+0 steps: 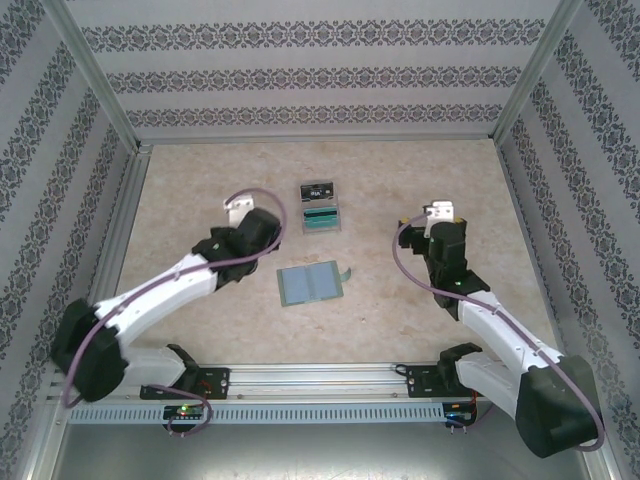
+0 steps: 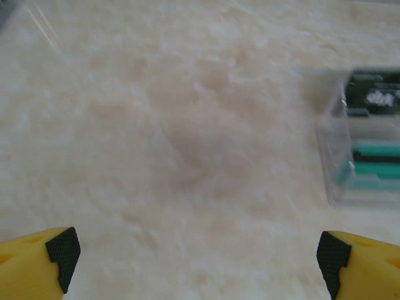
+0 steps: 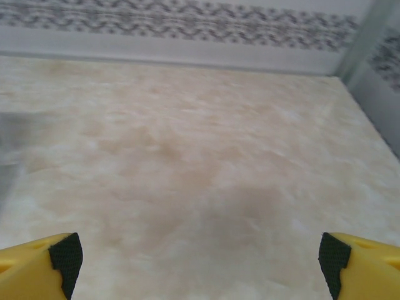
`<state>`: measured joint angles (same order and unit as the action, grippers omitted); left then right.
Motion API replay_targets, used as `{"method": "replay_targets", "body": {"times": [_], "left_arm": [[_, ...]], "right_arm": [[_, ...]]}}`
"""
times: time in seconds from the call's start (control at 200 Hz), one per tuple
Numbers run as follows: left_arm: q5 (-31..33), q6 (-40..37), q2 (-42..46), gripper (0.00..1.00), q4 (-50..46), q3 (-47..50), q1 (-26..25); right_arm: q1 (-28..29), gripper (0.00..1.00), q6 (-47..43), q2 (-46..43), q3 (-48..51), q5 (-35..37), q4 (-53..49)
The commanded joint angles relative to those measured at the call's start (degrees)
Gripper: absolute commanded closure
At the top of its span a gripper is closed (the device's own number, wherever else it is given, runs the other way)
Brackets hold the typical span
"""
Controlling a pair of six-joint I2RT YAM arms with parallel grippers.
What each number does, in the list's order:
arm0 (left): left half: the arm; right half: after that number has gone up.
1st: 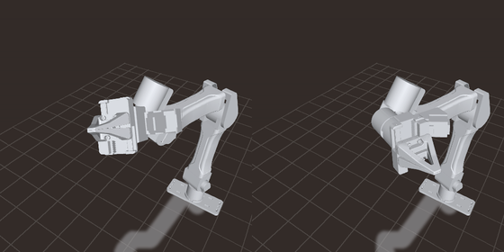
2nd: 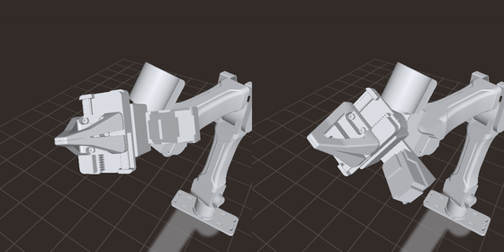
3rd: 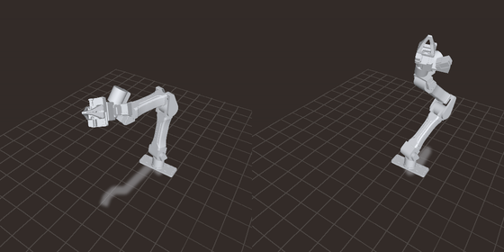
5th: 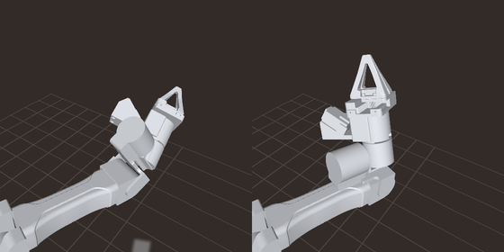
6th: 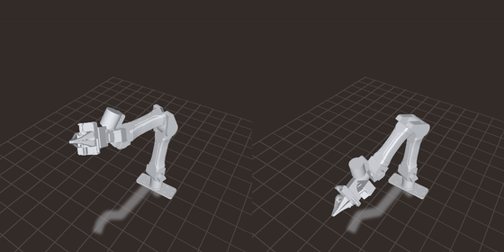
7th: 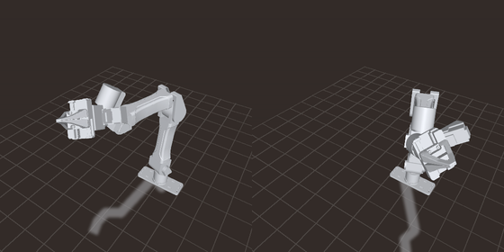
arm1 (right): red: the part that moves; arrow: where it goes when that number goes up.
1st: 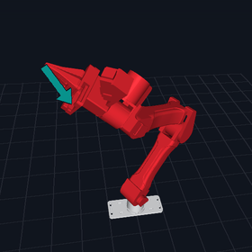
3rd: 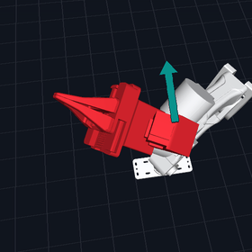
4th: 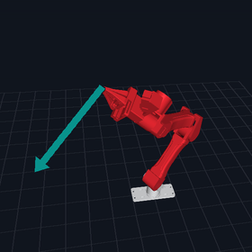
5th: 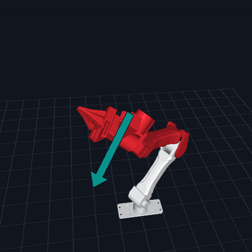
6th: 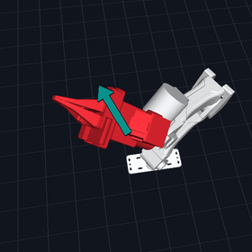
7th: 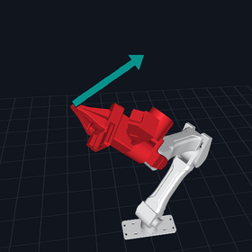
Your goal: Take the credit cards out of the card holder
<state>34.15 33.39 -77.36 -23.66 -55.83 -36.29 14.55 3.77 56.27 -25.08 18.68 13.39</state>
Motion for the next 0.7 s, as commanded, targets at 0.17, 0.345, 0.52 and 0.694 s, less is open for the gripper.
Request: {"method": "replay_targets", "body": {"times": [0.17, 0.345, 0.52, 0.694], "left_arm": [[7.06, -11.76, -18.96, 0.01, -6.53, -15.05, 16.83], [3.48, -17.33, -12.96, 0.01, 11.18, -1.45, 23.8], [-3.26, -24.03, -4.9, 0.01, 28.61, 12.34, 28.81], [-9.26, -24.55, -7.81, 0.01, 37.22, 17.29, 31.81]], "right_arm": [[-6.23, 0.02, 2.0, 3.95, 3.4, 5.16, 8.98], [-6.88, 0.02, -0.56, 14.31, 1.6, 6.84, 13.97], [-6.9, 0.02, -2.29, 20.53, -1.16, 6.65, 17.51], [-7.14, 0.02, -4.35, 22.43, -0.06, 2.35, 24.49]]}}
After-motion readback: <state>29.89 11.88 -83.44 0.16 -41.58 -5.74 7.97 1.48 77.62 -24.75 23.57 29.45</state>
